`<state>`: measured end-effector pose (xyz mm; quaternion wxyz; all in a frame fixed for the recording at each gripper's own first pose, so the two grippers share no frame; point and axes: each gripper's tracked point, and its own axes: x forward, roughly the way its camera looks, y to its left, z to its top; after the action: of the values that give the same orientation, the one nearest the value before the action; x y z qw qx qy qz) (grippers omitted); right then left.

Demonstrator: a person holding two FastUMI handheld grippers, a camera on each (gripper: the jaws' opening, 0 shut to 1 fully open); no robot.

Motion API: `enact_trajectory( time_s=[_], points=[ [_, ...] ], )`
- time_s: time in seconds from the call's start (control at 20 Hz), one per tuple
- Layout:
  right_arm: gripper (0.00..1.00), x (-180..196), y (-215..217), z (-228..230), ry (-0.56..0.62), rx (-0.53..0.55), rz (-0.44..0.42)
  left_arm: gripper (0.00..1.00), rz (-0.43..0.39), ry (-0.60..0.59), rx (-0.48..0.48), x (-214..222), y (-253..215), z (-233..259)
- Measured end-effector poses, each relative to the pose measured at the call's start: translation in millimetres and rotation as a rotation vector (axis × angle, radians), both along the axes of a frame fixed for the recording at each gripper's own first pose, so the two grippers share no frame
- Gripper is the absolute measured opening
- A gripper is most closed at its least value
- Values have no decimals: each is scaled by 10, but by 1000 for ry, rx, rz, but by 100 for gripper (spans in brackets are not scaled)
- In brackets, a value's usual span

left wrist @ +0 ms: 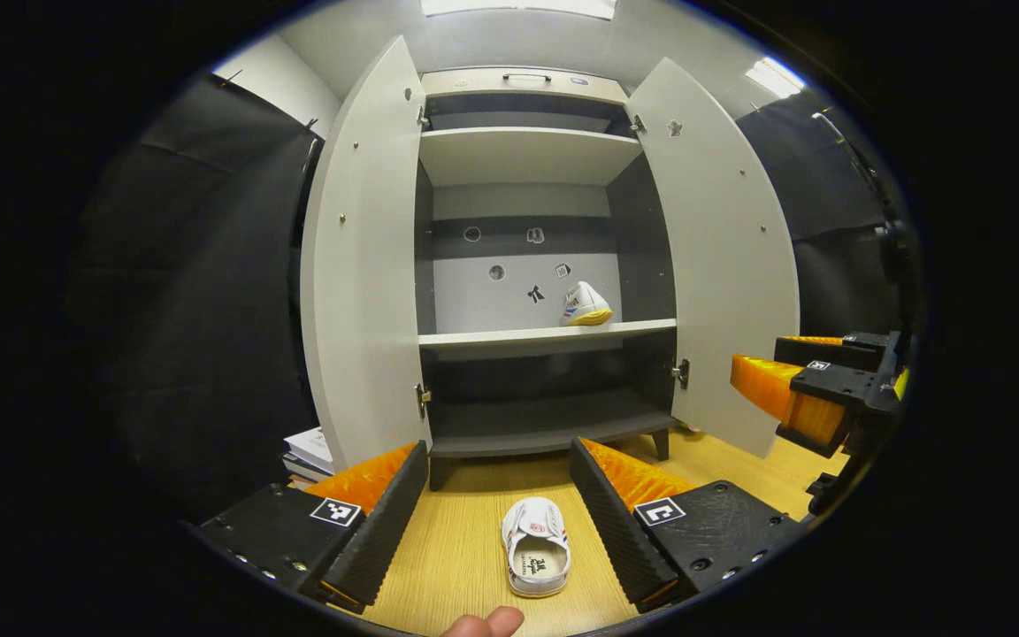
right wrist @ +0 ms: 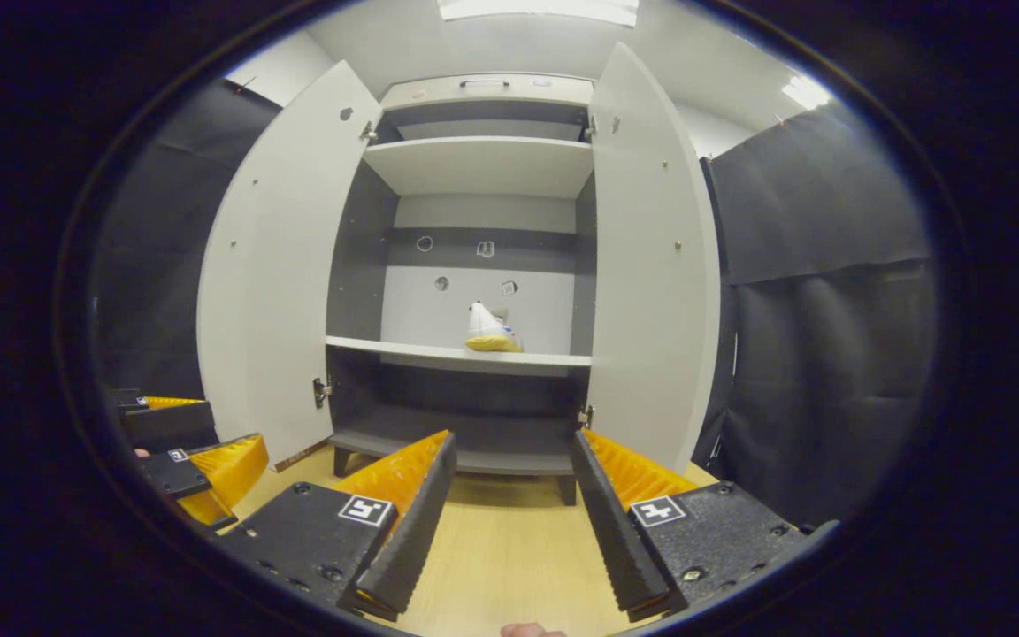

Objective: Grab one shoe with the right hand and put it into the shoe cabinet, grab the other shoe with the left hand and put it into the shoe cabinet; then close the right door with the right hand and the left door with the left hand.

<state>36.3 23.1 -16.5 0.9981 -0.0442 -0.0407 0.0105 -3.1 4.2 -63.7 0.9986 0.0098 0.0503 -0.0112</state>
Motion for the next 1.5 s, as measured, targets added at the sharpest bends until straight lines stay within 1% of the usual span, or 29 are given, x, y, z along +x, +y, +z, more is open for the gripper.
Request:
enact_trajectory(
  time_s=[0.05,0.1,0.2,0.3,0.5,0.65,0.85,0.9,1.15,1.35,1.5],
  points=[
    [85,-19,12,-25,11,4,9,96,0,10,2,-15,-12,-33],
    [90,-41,3,-35,16,8,13,96,-1,22,3,-20,-22,-76],
    [94,-58,-49,-32,6,8,3,96,3,46,5,-32,-32,-173],
    [94,-81,-67,-41,4,8,-2,96,-3,76,4,-24,-50,-333],
    [94,-101,-71,-182,50,22,16,95,-33,219,-8,-16,-76,-868],
    [94,-98,-110,-232,64,30,11,96,-17,319,-12,-10,-4,-1231],
    [93,-58,-152,-298,84,29,4,96,-13,401,-24,71,58,-1613],
    [94,-48,-151,-326,93,27,3,96,-12,416,-27,116,79,-1707],
    [93,-10,-154,-414,123,18,-7,96,-13,505,-67,352,92,-2137],
    [94,27,-176,-427,128,-31,-19,96,25,536,-102,553,176,-2359],
    [93,84,-170,-470,145,-36,-17,96,37,542,-112,704,219,-2428]
  ],
)
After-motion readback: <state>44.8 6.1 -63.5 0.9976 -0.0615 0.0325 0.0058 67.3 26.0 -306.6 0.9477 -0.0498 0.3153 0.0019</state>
